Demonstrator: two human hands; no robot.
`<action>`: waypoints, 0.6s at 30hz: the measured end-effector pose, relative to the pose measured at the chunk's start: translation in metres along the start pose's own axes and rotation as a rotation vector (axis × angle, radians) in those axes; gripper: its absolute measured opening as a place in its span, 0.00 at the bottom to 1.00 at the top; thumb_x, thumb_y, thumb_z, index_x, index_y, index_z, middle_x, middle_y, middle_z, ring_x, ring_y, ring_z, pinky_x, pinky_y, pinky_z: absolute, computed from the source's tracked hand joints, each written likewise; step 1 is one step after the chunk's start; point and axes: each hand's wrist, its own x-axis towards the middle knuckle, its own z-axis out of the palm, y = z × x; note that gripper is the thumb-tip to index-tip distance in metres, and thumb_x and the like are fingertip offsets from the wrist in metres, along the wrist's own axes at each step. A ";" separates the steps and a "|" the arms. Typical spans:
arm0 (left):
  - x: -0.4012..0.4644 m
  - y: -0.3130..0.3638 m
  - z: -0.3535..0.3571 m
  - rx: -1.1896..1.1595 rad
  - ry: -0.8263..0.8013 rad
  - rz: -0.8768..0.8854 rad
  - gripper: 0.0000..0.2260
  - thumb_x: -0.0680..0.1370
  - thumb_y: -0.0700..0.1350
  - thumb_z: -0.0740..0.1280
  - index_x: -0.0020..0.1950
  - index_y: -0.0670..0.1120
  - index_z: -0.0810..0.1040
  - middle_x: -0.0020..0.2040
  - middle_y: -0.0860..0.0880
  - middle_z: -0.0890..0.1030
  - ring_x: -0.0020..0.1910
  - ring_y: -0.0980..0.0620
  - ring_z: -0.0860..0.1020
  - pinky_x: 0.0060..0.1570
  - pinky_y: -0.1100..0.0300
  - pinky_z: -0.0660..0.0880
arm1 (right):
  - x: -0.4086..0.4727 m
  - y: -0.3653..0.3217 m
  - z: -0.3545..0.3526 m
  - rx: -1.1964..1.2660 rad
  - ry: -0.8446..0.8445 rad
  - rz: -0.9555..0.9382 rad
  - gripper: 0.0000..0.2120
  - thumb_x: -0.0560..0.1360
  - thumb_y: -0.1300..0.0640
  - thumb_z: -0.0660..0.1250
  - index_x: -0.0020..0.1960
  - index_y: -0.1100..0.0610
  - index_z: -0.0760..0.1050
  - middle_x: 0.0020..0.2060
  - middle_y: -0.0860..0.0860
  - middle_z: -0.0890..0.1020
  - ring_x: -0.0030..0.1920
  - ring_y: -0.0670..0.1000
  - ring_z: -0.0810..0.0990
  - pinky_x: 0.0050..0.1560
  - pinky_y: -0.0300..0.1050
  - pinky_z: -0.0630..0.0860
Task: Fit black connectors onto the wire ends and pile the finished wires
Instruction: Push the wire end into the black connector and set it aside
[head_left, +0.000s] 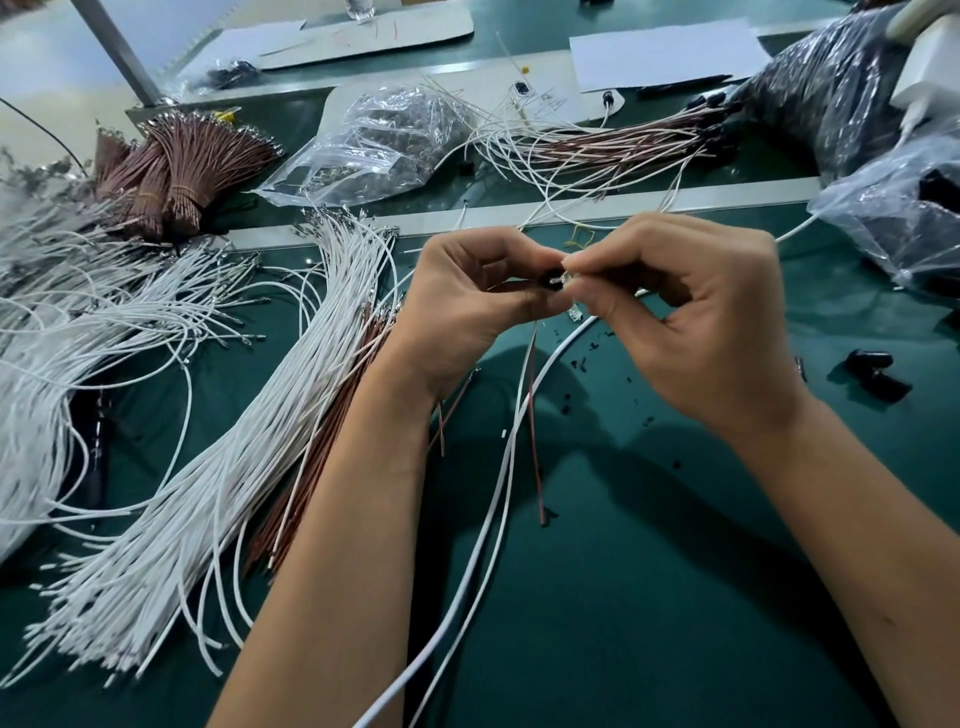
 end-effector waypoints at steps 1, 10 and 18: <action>0.000 -0.001 -0.001 0.023 0.007 -0.010 0.14 0.68 0.27 0.75 0.40 0.47 0.84 0.42 0.48 0.86 0.44 0.50 0.83 0.49 0.58 0.79 | 0.000 0.001 0.000 -0.025 -0.011 0.000 0.03 0.77 0.64 0.76 0.48 0.64 0.85 0.42 0.54 0.86 0.41 0.52 0.85 0.43 0.47 0.80; 0.000 -0.002 -0.002 0.233 0.034 -0.051 0.13 0.68 0.29 0.77 0.44 0.45 0.84 0.38 0.53 0.85 0.42 0.52 0.82 0.49 0.58 0.80 | 0.000 0.008 -0.003 -0.139 -0.080 0.081 0.02 0.75 0.64 0.77 0.46 0.62 0.85 0.37 0.51 0.84 0.36 0.48 0.80 0.39 0.45 0.77; 0.000 -0.005 -0.003 0.176 0.026 -0.076 0.13 0.68 0.29 0.77 0.46 0.44 0.86 0.43 0.47 0.87 0.45 0.51 0.85 0.49 0.60 0.80 | -0.002 0.014 -0.004 0.003 -0.075 0.235 0.02 0.75 0.63 0.77 0.46 0.61 0.85 0.35 0.51 0.85 0.34 0.49 0.83 0.37 0.48 0.81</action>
